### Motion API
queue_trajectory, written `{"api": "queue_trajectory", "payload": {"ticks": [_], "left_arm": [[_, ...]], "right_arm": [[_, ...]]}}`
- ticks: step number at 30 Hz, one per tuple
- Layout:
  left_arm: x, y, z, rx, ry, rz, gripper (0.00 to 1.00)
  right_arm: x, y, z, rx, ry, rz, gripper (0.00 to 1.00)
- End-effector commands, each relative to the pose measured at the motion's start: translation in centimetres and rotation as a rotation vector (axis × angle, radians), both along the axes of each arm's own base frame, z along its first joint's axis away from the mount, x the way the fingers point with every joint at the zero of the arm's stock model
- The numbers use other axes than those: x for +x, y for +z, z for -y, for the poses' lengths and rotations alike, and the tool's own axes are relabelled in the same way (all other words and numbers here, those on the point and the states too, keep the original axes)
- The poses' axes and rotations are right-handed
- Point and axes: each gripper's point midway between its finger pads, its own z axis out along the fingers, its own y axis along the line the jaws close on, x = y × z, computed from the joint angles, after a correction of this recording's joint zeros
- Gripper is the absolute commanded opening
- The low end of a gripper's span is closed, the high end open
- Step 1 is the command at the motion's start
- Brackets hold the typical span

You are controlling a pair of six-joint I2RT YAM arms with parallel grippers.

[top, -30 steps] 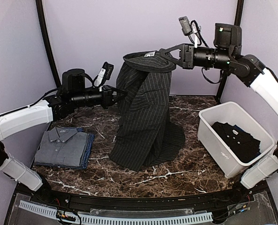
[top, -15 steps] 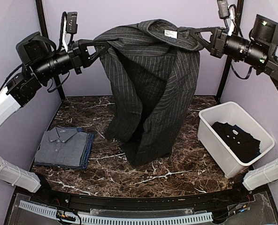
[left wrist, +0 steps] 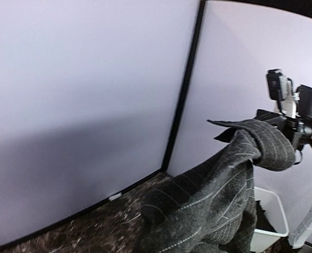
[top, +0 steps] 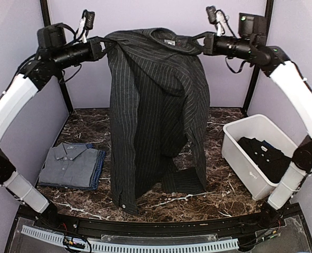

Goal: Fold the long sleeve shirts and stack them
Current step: Pass from the right arm to the left, then flatten out the crumpled shirt at the center of the board.

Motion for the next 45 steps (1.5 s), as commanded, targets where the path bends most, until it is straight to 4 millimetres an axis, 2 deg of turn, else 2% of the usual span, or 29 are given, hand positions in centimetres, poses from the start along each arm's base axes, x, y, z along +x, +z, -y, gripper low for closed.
{"api": "queue_trajectory", "payload": {"ticks": [1, 2, 3, 4, 5, 6, 7, 9, 10, 11, 12, 13, 14, 15, 17, 21, 22, 23, 27, 30, 32, 33, 39, 41, 45], "left_arm": [[13.1, -14.2, -5.5, 0.081, 0.331, -0.459, 0.00], [15.7, -18.8, -6.0, 0.105, 0.355, -0.569, 0.00], [16.7, -21.0, -6.1, 0.115, 0.363, -0.622, 0.00], [18.4, -25.4, -6.3, 0.141, 0.380, -0.715, 0.00], [19.6, -29.0, -6.3, 0.167, 0.395, -0.781, 0.00], [20.1, -30.5, -6.6, 0.176, 0.413, -0.808, 0.00], [20.7, -33.0, -6.7, 0.199, 0.421, -0.847, 0.00], [21.4, -35.1, -7.0, 0.222, 0.445, -0.877, 0.03], [21.5, -35.5, -7.2, 0.232, 0.457, -0.883, 0.12], [21.7, -35.8, -7.4, 0.238, 0.473, -0.884, 0.29], [21.7, -35.9, -7.6, 0.240, 0.483, -0.887, 0.39], [21.7, -35.7, -7.8, 0.242, 0.497, -0.883, 0.54], [21.6, -35.8, -7.9, 0.246, 0.499, -0.887, 0.59], [21.4, -35.5, -7.9, 0.246, 0.499, -0.885, 0.66], [20.7, -35.1, -8.0, 0.242, 0.498, -0.887, 0.72], [18.6, -34.5, -8.2, 0.252, 0.517, -0.870, 0.78], [17.8, -35.3, -7.9, 0.271, 0.514, -0.882, 0.79], [17.3, -34.5, -7.8, 0.270, 0.522, -0.863, 0.83], [14.9, -34.7, -7.4, 0.296, 0.537, -0.852, 0.94], [13.1, -35.0, -7.5, 0.305, 0.545, -0.859, 0.98], [11.6, -35.4, -6.4, 0.288, 0.500, -0.873, 0.98], [10.9, -35.1, -4.8, 0.262, 0.438, -0.868, 0.97], [5.9, -39.2, 1.2, 0.290, 0.261, -0.952, 0.94], [4.9, -41.3, 2.3, 0.306, 0.231, -0.992, 0.94], [3.6, -43.2, 3.8, 0.335, 0.192, -1.028, 0.93]], "right_arm": [[12.0, -12.6, -0.3, -0.067, -0.128, -0.324, 0.00], [14.4, -15.7, -0.1, -0.089, -0.175, -0.387, 0.00], [16.2, -18.4, 0.0, -0.115, -0.214, -0.439, 0.04], [17.7, -21.2, 0.0, -0.151, -0.246, -0.494, 0.15], [18.7, -23.5, -0.1, -0.183, -0.272, -0.539, 0.27], [19.2, -25.2, -0.1, -0.212, -0.294, -0.576, 0.37], [19.2, -26.6, -0.3, -0.240, -0.308, -0.599, 0.48], [18.5, -27.6, -0.3, -0.288, -0.352, -0.586, 0.66], [17.8, -27.4, -0.2, -0.303, -0.376, -0.564, 0.75], [17.1, -27.8, 0.0, -0.320, -0.396, -0.555, 0.81], [16.3, -27.8, 0.2, -0.326, -0.409, -0.549, 0.85], [15.4, -27.8, 0.5, -0.333, -0.426, -0.546, 0.87], [14.4, -28.3, 0.7, -0.337, -0.433, -0.554, 0.87], [13.0, -29.8, 0.7, -0.354, -0.426, -0.581, 0.87], [10.3, -31.3, 0.1, -0.352, -0.403, -0.610, 0.85], [5.8, -34.5, -1.3, -0.349, -0.359, -0.664, 0.75], [5.1, -35.5, -1.6, -0.349, -0.356, -0.678, 0.71], [4.7, -36.3, -1.9, -0.346, -0.353, -0.690, 0.67], [3.7, -40.1, -3.2, -0.371, -0.341, -0.758, 0.52], [3.7, -43.2, -3.7, -0.403, -0.359, -0.793, 0.47], [4.0, -44.9, -3.9, -0.418, -0.371, -0.815, 0.43], [4.1, -45.8, -3.9, -0.430, -0.380, -0.827, 0.42], [5.2, -50.1, -3.4, -0.506, -0.458, -0.862, 0.37], [5.7, -51.2, -2.6, -0.552, -0.508, -0.859, 0.37], [6.9, -52.7, -0.4, -0.633, -0.604, -0.855, 0.37]]}}
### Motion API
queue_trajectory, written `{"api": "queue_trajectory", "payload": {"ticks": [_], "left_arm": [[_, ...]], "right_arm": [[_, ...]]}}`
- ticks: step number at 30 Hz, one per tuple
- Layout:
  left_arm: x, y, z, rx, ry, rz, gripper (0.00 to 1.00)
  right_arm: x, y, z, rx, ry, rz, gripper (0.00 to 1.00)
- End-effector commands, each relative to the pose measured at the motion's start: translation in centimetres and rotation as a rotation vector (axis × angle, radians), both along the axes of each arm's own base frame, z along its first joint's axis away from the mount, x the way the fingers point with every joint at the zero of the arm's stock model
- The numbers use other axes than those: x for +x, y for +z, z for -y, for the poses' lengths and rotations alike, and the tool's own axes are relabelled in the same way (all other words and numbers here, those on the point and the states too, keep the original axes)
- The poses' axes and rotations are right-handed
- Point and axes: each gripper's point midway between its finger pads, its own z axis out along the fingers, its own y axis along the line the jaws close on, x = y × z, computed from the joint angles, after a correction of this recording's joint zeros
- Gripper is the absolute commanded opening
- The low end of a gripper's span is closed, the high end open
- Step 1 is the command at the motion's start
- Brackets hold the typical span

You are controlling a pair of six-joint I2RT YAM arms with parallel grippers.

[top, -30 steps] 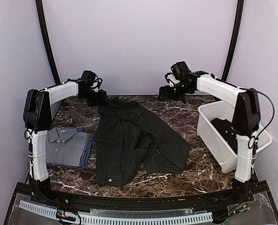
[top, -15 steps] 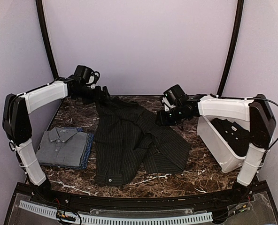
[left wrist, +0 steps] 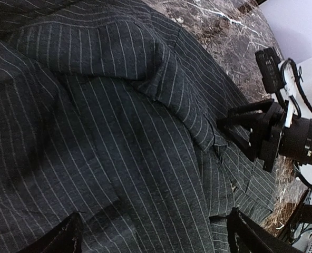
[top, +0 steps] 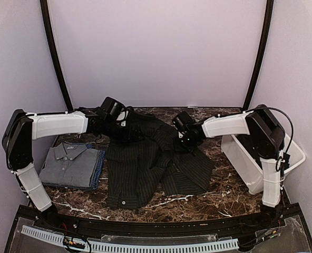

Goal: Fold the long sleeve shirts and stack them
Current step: Flatten out the crumpled shirt at the center of the board.

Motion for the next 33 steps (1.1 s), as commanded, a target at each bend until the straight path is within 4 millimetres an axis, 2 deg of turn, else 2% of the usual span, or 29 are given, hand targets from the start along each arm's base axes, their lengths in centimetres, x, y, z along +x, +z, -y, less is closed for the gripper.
{"api": "queue_trajectory", "payload": {"ticks": [1, 6, 11, 14, 17, 19, 22, 24, 27, 29, 33], "left_arm": [[-0.9, -1.4, 1.6, -0.035, -0.031, -0.035, 0.93], [-1.8, -3.1, 1.3, -0.002, -0.044, -0.075, 0.93], [-2.6, -3.7, 0.2, 0.049, -0.045, -0.088, 0.93], [-3.0, -3.9, -0.5, 0.077, -0.042, -0.091, 0.93], [-3.3, -4.0, -1.0, 0.092, -0.036, -0.090, 0.93], [-3.3, -3.9, -1.3, 0.101, -0.028, -0.086, 0.93], [-3.2, -3.7, -1.7, 0.110, -0.013, -0.076, 0.93], [-3.1, -3.4, -1.8, 0.111, -0.005, -0.066, 0.93], [-2.8, -2.7, -2.0, 0.113, 0.008, -0.049, 0.93], [-2.5, -2.2, -2.1, 0.111, 0.016, -0.036, 0.94], [-1.8, -1.1, -2.3, 0.107, 0.032, -0.016, 0.93]], "right_arm": [[2.1, -0.8, 2.4, -0.123, -0.080, 0.033, 0.38], [5.5, -1.2, 6.1, -0.201, -0.172, 0.027, 0.39], [9.8, -0.2, 8.5, -0.215, -0.253, 0.040, 0.45], [12.3, 2.5, 8.0, -0.195, -0.255, 0.085, 0.51], [12.8, 6.0, 6.0, -0.162, -0.208, 0.140, 0.58], [11.9, 8.1, 4.4, -0.148, -0.162, 0.174, 0.62], [9.1, 10.1, 2.2, -0.113, -0.091, 0.194, 0.62], [6.6, 10.7, 1.5, -0.083, -0.054, 0.191, 0.61], [2.3, 10.4, 0.7, -0.036, 0.006, 0.166, 0.56], [-0.8, 9.1, 0.5, -0.040, 0.047, 0.131, 0.53], [-5.7, 7.1, -0.1, -0.017, 0.110, 0.069, 0.48]]}}
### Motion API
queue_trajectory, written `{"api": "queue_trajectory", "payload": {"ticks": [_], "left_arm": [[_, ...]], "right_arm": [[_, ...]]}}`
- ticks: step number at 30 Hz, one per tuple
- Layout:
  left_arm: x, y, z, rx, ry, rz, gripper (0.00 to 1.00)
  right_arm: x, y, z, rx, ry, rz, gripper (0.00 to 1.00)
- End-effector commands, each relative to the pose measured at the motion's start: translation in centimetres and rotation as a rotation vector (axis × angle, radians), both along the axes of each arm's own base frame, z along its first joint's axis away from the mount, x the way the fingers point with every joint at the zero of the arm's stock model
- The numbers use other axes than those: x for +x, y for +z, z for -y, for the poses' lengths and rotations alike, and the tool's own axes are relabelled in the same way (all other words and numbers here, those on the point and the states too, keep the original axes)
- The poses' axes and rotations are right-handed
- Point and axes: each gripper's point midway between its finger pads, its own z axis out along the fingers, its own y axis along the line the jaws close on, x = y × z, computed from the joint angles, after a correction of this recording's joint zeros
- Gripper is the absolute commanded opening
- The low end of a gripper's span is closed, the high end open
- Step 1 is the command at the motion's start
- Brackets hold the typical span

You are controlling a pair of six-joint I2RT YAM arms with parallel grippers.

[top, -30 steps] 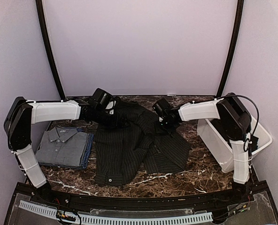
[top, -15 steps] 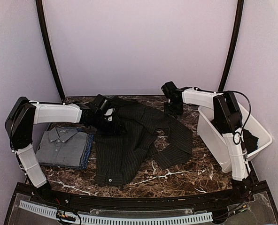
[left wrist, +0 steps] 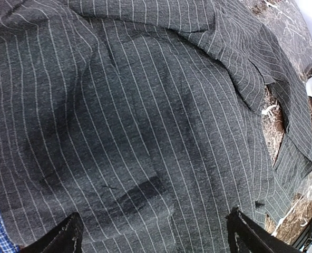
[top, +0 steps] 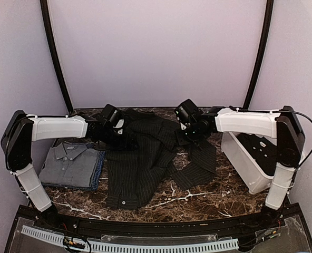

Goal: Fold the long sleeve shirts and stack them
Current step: Flatten out the crumpled shirt at the center of the board.

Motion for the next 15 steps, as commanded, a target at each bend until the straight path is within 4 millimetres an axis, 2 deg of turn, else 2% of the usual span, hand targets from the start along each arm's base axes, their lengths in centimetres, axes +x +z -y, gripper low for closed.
{"api": "queue_trajectory", "payload": {"ticks": [1, 4, 6, 11, 15], "left_arm": [[0.8, 3.0, -0.7, -0.006, 0.023, 0.056, 0.94], [1.4, 3.3, -1.1, -0.004, 0.039, 0.066, 0.94], [1.8, 3.6, -1.3, -0.012, 0.049, 0.072, 0.94], [2.5, 3.6, -1.6, -0.016, 0.059, 0.066, 0.94], [2.8, 3.4, -1.8, -0.017, 0.065, 0.060, 0.94]], "right_arm": [[-4.2, -3.0, -0.8, 0.039, 0.050, -0.080, 0.47], [-6.7, -5.0, -1.8, 0.056, 0.090, -0.125, 0.46], [-7.6, -6.2, -2.5, 0.056, 0.116, -0.144, 0.46], [-7.9, -7.5, -4.0, 0.037, 0.125, -0.144, 0.46], [-8.0, -8.9, -4.2, 0.020, 0.115, -0.160, 0.46]]}}
